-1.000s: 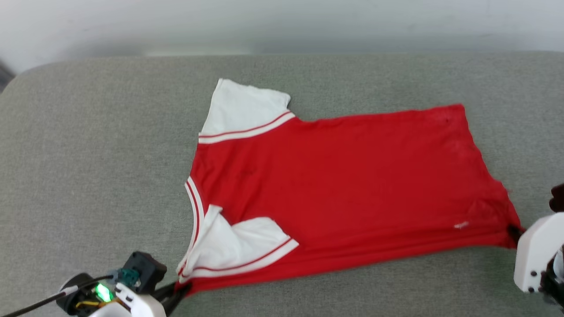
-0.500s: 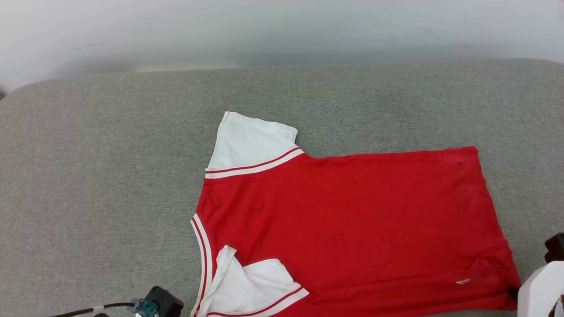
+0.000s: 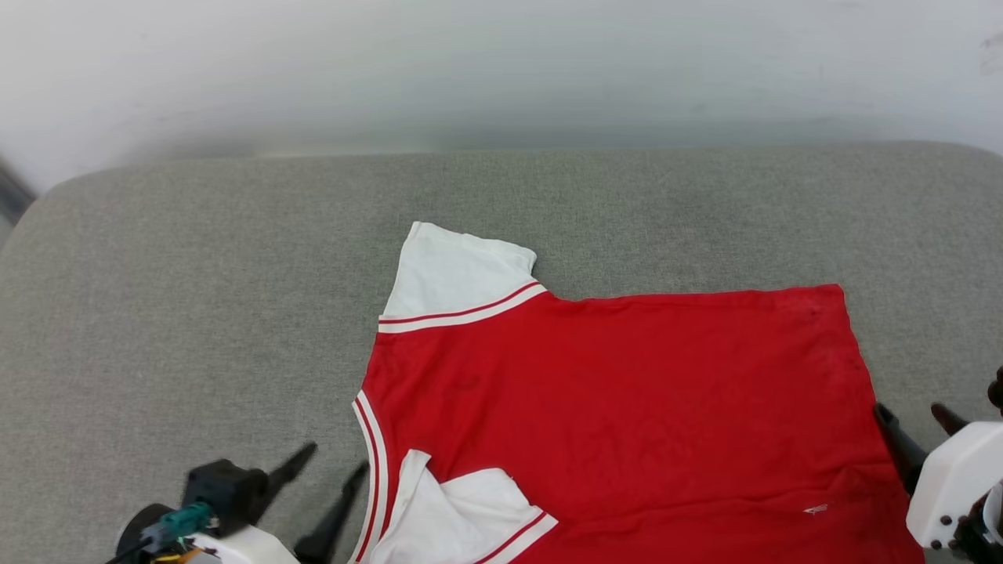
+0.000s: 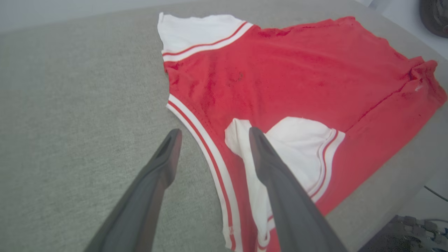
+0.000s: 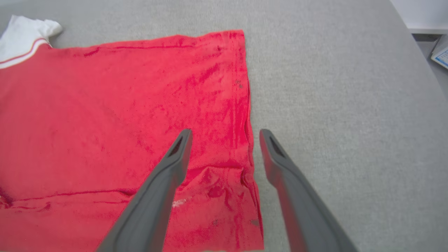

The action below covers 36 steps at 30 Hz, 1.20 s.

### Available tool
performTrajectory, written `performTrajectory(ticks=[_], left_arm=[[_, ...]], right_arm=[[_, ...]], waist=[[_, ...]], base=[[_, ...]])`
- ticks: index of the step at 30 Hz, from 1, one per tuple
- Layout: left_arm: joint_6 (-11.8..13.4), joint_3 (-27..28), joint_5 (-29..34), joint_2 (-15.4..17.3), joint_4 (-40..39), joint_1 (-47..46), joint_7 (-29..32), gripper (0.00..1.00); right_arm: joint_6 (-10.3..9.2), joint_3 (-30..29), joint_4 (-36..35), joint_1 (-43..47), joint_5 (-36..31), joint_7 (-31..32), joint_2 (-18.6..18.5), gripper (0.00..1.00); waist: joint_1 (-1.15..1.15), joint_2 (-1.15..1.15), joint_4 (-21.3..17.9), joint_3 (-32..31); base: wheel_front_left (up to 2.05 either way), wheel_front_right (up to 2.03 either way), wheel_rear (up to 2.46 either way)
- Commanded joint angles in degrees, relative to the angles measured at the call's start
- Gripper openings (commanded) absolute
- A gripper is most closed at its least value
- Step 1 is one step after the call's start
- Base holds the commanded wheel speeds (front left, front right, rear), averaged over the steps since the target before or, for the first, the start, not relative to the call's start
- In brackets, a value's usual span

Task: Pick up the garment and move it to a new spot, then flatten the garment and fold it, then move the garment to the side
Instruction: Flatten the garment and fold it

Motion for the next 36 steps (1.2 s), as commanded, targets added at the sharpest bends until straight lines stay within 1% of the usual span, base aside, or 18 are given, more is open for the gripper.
performTrajectory(ticks=[1,4,7,8,10,11,13,15,17,19,24,26,28,30,31,33,36], left_arm=[[1.59,2.04,0.49,-0.94,0.31,0.86,-4.08,1.0],[3.83,5.66,1.12,-3.5,-0.16,1.22,-8.72,1.0],[5.6,10.48,3.14,-6.31,-1.43,2.56,-9.93,1.0],[6.0,12.98,4.25,-7.99,-2.58,2.73,-9.98,1.0],[7.52,18.99,7.06,-11.55,-4.12,4.56,-10.02,1.0],[7.36,21.45,8.53,-13.47,-5.28,5.43,-10.04,1.0],[5.63,25.5,10.49,-17.13,-6.84,7.5,-9.98,1.0],[3.5,28.59,12.44,-19.64,-7.48,8.96,-9.99,1.0],[1.45,30.37,15.08,-21.18,-6.98,10.26,-10.0,1.0],[-1.0,32.22,16.07,-23.37,-6.62,10.76,-9.96,1.0],[-7.13,35.87,18.56,-26.31,-5.47,9.77,-9.95,1.0],[-8.95,36.91,19.42,-26.77,-4.8,8.35,-9.96,1.0],[-10.39,37.23,18.67,-27.36,-4.05,6.27,-9.96,1.0],[-11.6,36.7,17.84,-26.22,-2.95,3.33,-9.62,1.0],[-11.6,36.7,17.84,-26.22,-2.95,3.33,-9.62,1.0],[-12.36,36.28,17.33,-24.27,-2.03,-0.41,-7.99,1.0],[-13.1,35.32,16.13,-20.83,-0.61,-6.87,-3.84,1.0]], right_arm=[[-0.03,0.69,-1.19,-1.09,0.72,-2.84,0.32,1.0],[-0.04,1.83,-3.02,-1.52,0.76,-8.43,0.23,1.0],[-0.03,2.49,-4.28,-1.63,0.51,-14.38,0.86,1.0],[-0.03,2.68,-4.75,-1.64,0.34,-16.36,1.08,1.0],[-0.03,2.4,-5.24,-1.51,1.52,-20.06,2.77,1.0],[-0.03,2.36,-5.59,-1.49,1.91,-21.73,3.37,1.0],[-0.03,3.1,-6.16,-1.02,1.73,-24.58,4.09,1.0],[-0.03,3.97,-6.55,-0.66,1.28,-27.42,4.71,1.0],[-0.03,4.38,-6.63,-0.83,1.04,-30.37,5.42,1.0],[-0.03,5.02,-6.31,-1.06,1.24,-32.73,6.17,1.0],[-0.03,6.85,-5.44,-1.78,0.72,-36.44,7.16,1.0],[-0.03,7.11,-5.19,-2.27,0.98,-37.39,7.63,1.0],[-0.03,7.29,-5.17,-2.9,1.04,-38.03,7.91,1.0],[-0.03,7.44,-5.28,-3.19,1.1,-38.3,8.14,1.0],[-0.03,7.44,-5.28,-3.19,1.1,-38.3,8.14,1.0],[-0.03,7.99,-5.62,-3.78,1.28,-38.41,8.33,1.0],[-0.03,8.74,-5.69,-4.44,1.67,-38.9,8.55,1.0]], waist=[[0.0,0.0,0.11,-0.86],[0.0,0.0,0.15,-1.57],[0.0,0.0,0.25,-1.97],[0.0,0.0,0.32,-2.01],[0.0,0.0,0.41,-1.98],[0.0,0.0,0.4,-1.92],[0.0,0.0,0.27,-1.81],[0.0,0.0,0.07,-1.47],[0.0,0.0,-0.39,-1.21],[0.0,0.0,-0.87,-0.99],[0.0,0.0,-2.65,0.27],[0.0,0.0,-3.49,1.15],[0.0,0.0,-4.42,2.34],[0.0,0.0,-5.4,3.77],[0.0,0.0,-5.4,3.77],[0.0,0.0,-6.5,5.37],[0.0,0.0,-8.36,8.14]], base=[[0.0,0.0,0.0],[0.0,0.0,0.0],[0.0,0.0,0.0],[0.0,0.0,0.0],[0.0,0.0,0.0],[0.0,0.0,0.0],[0.0,0.0,0.0],[0.0,0.0,0.0],[0.0,0.0,0.0],[0.0,0.0,0.0],[0.0,0.0,0.0],[0.0,0.0,0.0],[0.0,0.0,0.0],[0.0,0.0,0.0],[0.0,0.0,0.0],[0.0,0.0,0.0],[0.0,0.0,0.0]])
